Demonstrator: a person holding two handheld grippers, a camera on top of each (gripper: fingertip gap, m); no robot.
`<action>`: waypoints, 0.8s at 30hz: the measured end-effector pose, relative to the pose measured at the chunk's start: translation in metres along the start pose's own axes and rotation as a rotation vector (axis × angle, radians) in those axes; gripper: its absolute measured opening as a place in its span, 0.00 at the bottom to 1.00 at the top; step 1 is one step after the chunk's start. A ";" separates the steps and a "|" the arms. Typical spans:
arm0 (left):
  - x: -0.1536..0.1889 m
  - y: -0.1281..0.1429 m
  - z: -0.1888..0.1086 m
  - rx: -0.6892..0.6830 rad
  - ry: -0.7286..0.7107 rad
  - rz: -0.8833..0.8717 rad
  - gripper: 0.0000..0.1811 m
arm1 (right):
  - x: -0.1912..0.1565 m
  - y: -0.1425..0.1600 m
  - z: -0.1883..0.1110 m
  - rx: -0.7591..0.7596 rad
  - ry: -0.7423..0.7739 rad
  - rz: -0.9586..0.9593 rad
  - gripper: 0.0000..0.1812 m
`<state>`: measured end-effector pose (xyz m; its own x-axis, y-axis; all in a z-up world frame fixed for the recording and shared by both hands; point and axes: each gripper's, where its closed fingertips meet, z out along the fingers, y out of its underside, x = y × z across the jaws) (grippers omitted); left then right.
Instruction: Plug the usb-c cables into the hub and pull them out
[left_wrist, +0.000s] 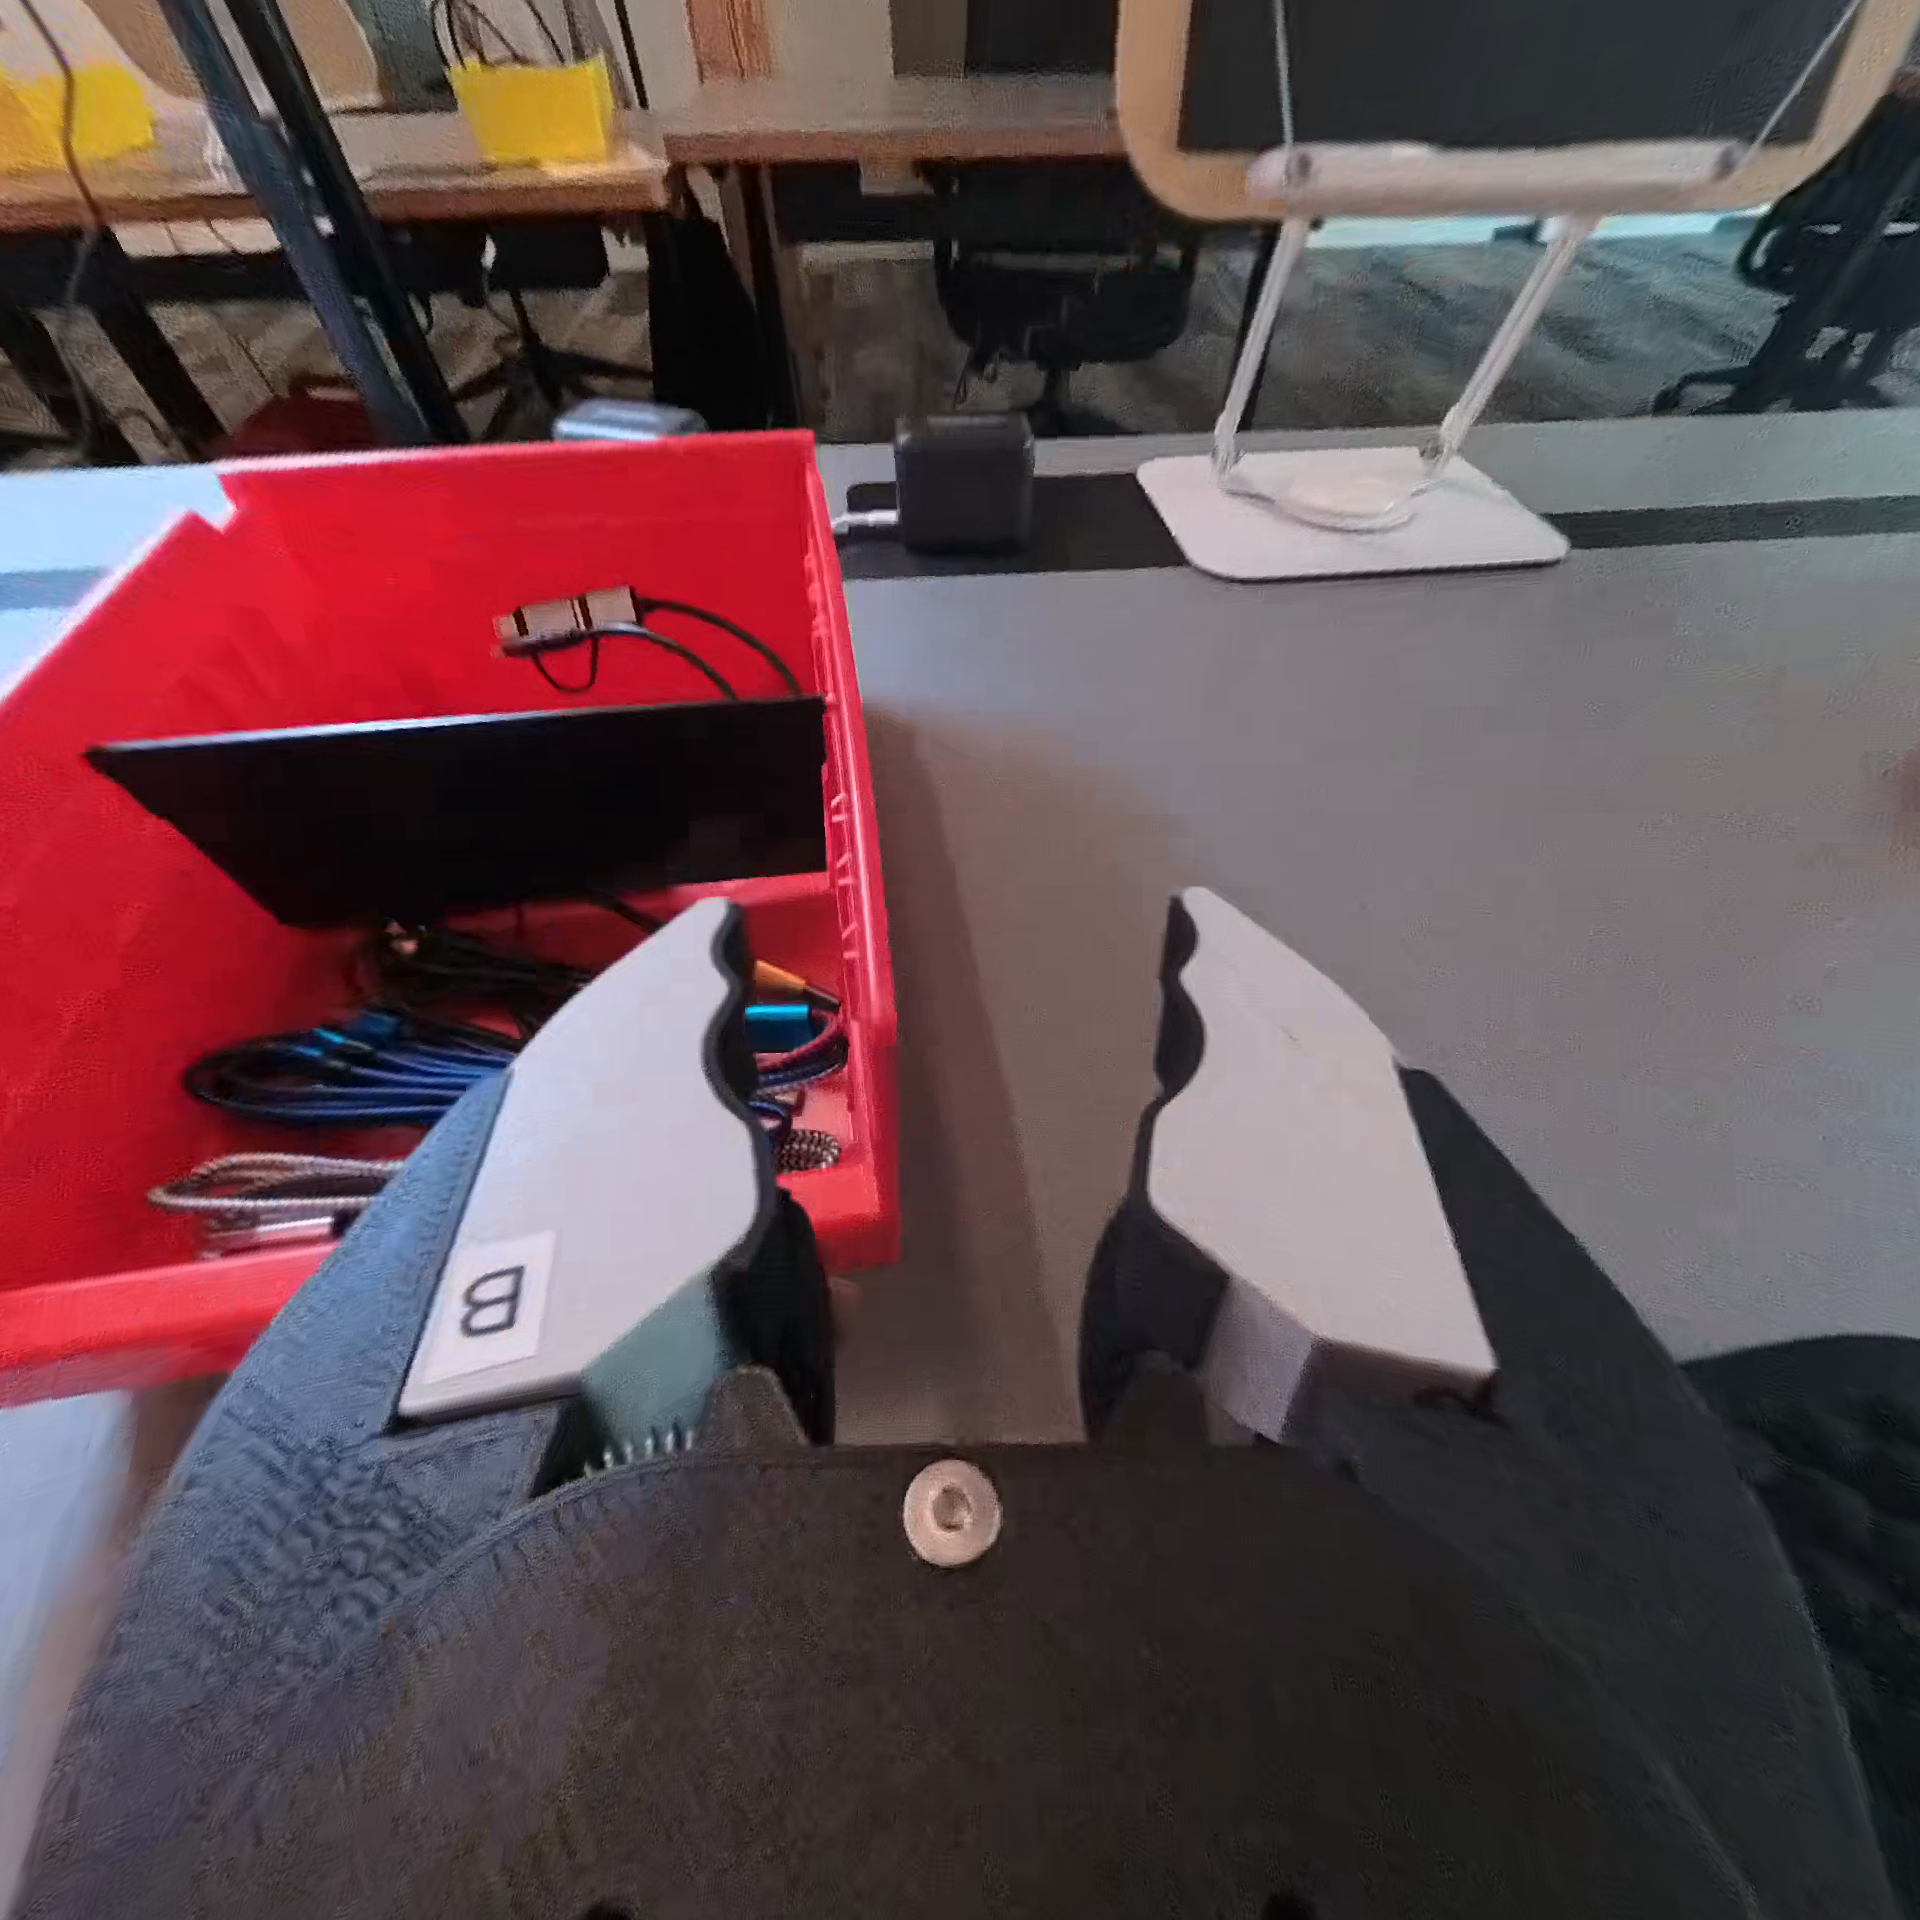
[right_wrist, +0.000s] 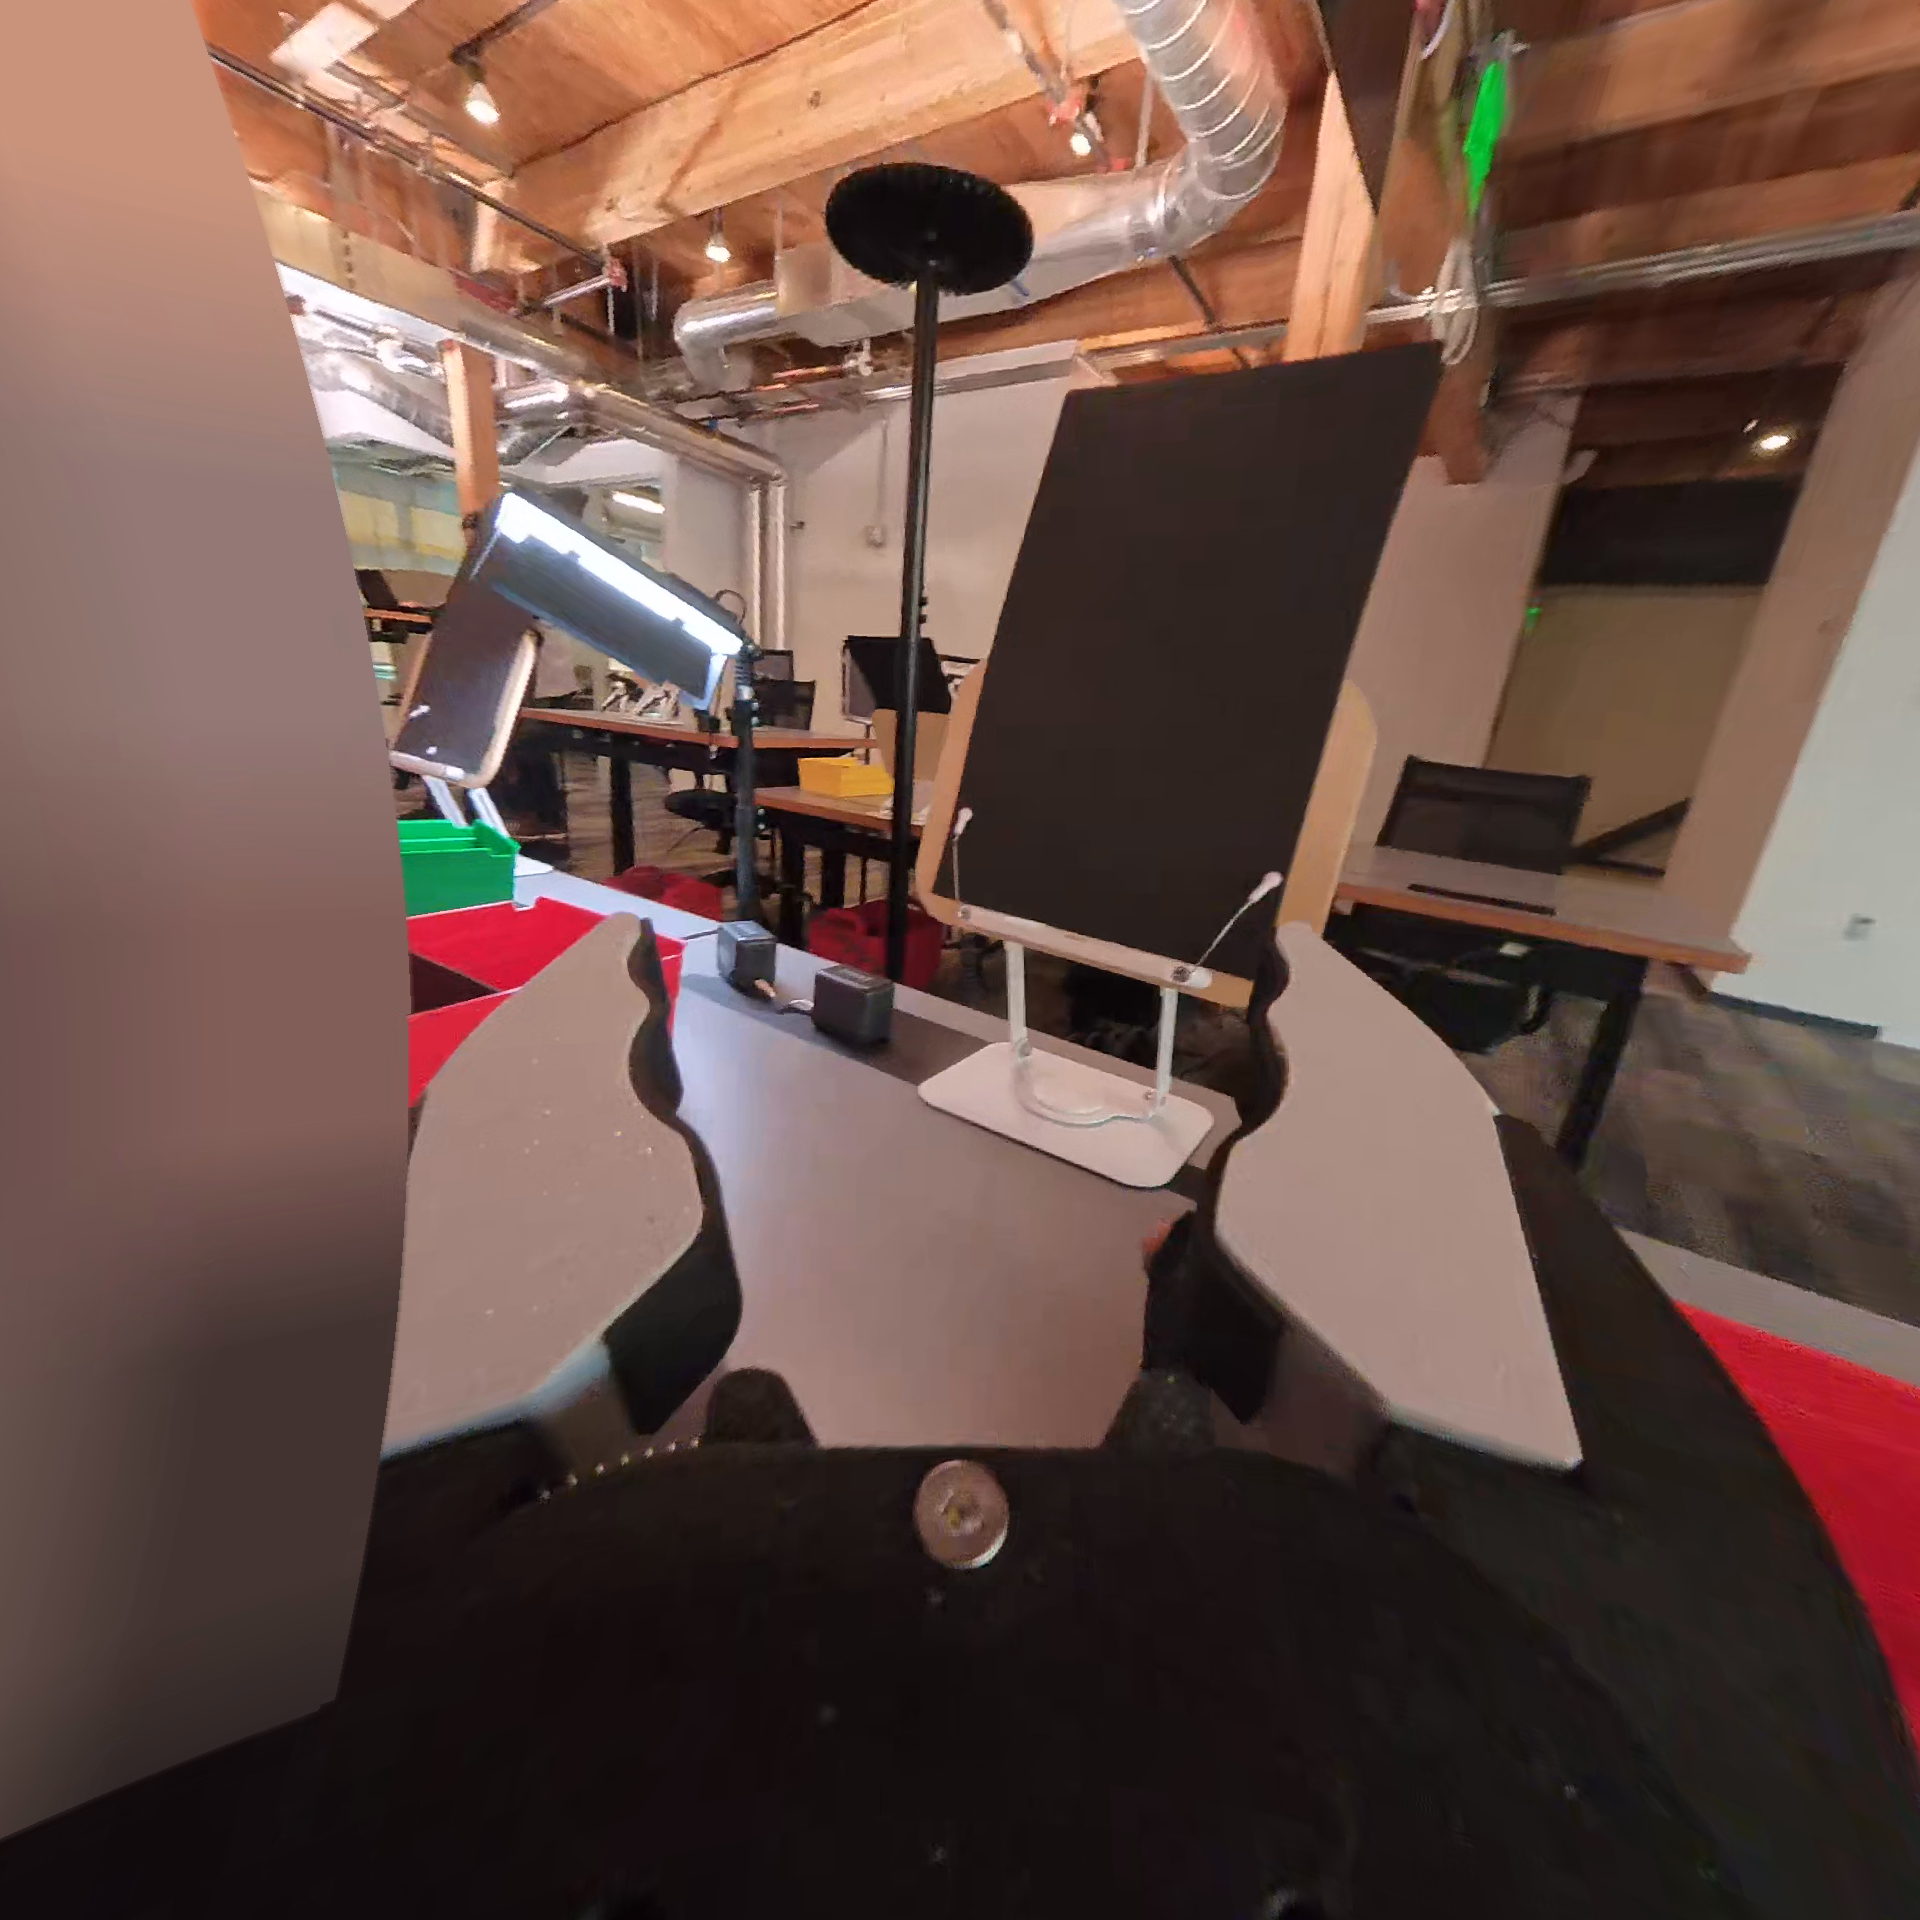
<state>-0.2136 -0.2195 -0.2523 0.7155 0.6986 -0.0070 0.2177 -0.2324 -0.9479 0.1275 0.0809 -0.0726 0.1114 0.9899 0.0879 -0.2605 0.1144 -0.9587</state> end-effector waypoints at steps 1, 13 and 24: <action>-0.003 0.008 0.009 -0.014 -0.001 -0.019 0.34 | -0.003 0.005 0.005 -0.014 -0.025 0.015 0.57; -0.010 0.040 0.019 -0.102 -0.156 0.024 0.01 | -0.005 0.022 0.023 -0.025 -0.073 0.017 0.44; 0.042 0.042 0.003 -0.081 0.000 -0.044 0.09 | -0.015 0.036 0.037 -0.109 -0.120 -0.010 0.45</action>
<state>-0.1758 -0.1980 -0.2934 0.7037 0.7096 0.0343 0.3022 -0.2553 -0.9184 0.0816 0.0736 -0.0981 -0.0036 0.9923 0.1235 -0.1531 0.1215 -0.9807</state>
